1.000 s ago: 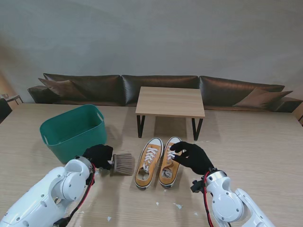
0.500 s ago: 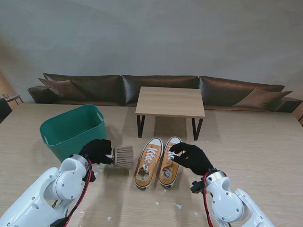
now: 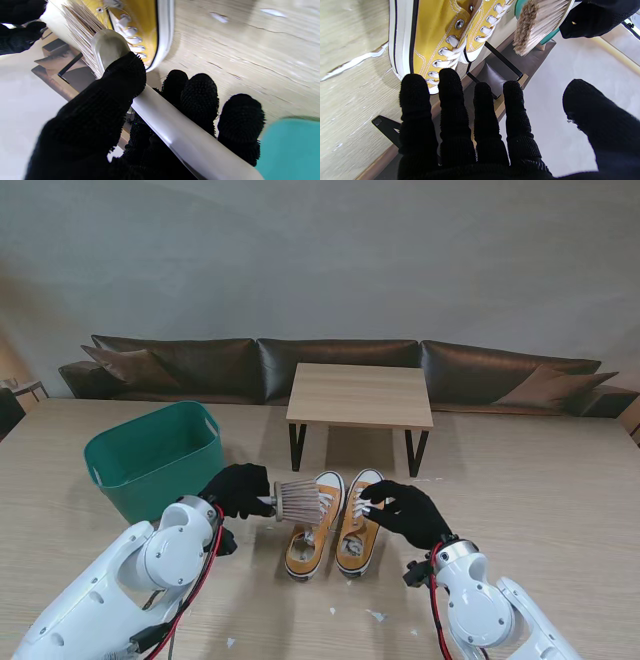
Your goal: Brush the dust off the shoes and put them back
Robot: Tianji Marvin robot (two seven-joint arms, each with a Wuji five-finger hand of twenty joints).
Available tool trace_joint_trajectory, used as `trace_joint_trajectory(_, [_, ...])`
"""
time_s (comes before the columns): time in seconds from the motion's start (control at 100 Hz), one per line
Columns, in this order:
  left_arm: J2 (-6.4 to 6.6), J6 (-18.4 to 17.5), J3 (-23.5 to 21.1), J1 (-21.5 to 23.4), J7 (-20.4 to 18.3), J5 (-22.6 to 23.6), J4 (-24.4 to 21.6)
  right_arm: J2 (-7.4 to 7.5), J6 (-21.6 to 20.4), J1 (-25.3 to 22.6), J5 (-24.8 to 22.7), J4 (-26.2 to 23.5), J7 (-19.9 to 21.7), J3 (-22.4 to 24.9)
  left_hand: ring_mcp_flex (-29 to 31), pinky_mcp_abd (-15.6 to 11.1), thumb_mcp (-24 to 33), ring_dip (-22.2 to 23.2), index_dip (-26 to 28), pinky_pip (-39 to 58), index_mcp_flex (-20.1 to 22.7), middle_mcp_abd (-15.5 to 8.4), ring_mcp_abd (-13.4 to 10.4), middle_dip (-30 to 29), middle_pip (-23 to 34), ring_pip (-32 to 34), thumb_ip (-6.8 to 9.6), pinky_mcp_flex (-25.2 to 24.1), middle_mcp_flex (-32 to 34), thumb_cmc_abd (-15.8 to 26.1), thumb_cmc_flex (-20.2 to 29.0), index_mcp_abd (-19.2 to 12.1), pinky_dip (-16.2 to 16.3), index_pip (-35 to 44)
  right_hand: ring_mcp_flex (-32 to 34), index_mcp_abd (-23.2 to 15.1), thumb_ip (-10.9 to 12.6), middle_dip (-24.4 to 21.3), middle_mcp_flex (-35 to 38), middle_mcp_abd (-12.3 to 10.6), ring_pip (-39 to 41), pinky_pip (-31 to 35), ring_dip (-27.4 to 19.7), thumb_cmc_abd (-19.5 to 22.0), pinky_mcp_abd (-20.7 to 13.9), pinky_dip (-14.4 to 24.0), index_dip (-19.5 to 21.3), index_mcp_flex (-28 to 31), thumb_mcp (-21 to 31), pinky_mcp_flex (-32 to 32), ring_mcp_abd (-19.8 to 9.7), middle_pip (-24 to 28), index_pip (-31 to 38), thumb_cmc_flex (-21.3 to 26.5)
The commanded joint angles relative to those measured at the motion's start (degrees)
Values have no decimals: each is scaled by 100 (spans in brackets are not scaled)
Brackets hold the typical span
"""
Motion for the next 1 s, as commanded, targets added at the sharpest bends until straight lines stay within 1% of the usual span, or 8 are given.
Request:
trace_joint_trajectory(0.0, [-144, -1, 98, -166, -95, 32, 88, -26, 21, 5, 14, 18, 57, -4, 307, 186, 574, -79, 95, 227, 489, 207, -248, -28, -3, 212, 8, 183, 267, 130, 698, -235, -15, 709, 120, 7, 124, -74, 27, 85, 82, 33, 29, 219, 85, 53, -114, -170, 18, -1501, 10, 30, 73, -153])
trace_joint_trajectory(0.3, [-385, 215, 800, -963, 280, -438, 932, -28, 33, 31, 32, 66, 66, -8, 305, 209, 577, -90, 93, 238, 495, 213, -236, -37, -3, 224, 10, 188, 275, 131, 704, -204, -10, 700, 118, 22, 125, -75, 29, 85, 83, 35, 28, 238, 86, 52, -120, -157, 20, -1499, 18, 28, 68, -166])
trace_joint_trajectory(0.32, [-399, 236, 834, -1005, 289, -474, 987, -26, 34, 30, 35, 66, 73, -7, 304, 209, 576, -91, 92, 239, 492, 214, -237, -37, -2, 224, 9, 187, 277, 134, 701, -201, -10, 698, 114, 20, 126, -75, 27, 88, 81, 35, 27, 236, 84, 52, -121, -163, 21, -1499, 19, 28, 65, -163])
trace_joint_trajectory(0.34, [-412, 258, 869, -1047, 294, -508, 1045, -25, 35, 28, 39, 64, 81, -5, 298, 216, 577, -95, 95, 234, 491, 216, -135, -37, -2, 214, 9, 178, 278, 129, 706, -201, -12, 701, 114, 15, 126, -76, 20, 91, 80, 34, 27, 244, 84, 51, -121, -165, 21, -1502, 20, 25, 64, -165])
trace_joint_trajectory(0.36, [-423, 282, 903, -1089, 294, -537, 1101, -24, 36, 27, 42, 63, 88, -3, 296, 220, 576, -97, 96, 234, 488, 228, -110, -39, -4, 211, 7, 176, 275, 131, 705, -203, -12, 702, 114, 20, 126, -76, 20, 91, 80, 34, 27, 246, 84, 51, -121, -160, 20, -1502, 21, 25, 66, -166])
trace_joint_trajectory(0.51, [-455, 433, 1092, -1301, 232, -602, 1458, -15, 30, 21, 59, 60, 134, 2, 293, 225, 569, -105, 100, 229, 481, 225, -121, -41, -8, 196, 5, 166, 264, 141, 707, -195, -13, 702, 110, 18, 127, -76, 22, 94, 77, 33, 26, 258, 84, 50, -123, -161, 15, -1505, 19, 23, 62, -172])
trace_joint_trajectory(0.7, [-390, 590, 1078, -1267, 140, -354, 1563, -13, 31, 36, 80, 75, 157, -8, 295, 228, 562, -108, 102, 219, 479, 234, -128, -40, -10, 185, 6, 130, 259, 147, 718, -184, -15, 700, 105, 23, 131, -77, 16, 99, 78, 32, 27, 273, 89, 49, -124, -160, 11, -1510, 25, 19, 57, -175])
trace_joint_trajectory(0.99, [-196, 672, 720, -938, -86, 242, 1284, -2, 49, 34, 87, 69, 208, -14, 295, 228, 542, -110, 101, 224, 474, 240, -147, -40, -8, 173, -2, 122, 264, 147, 708, -183, -15, 692, 104, 24, 134, -76, 17, 101, 80, 31, 27, 290, 83, 49, -126, -159, 7, -1515, 27, 19, 50, -182])
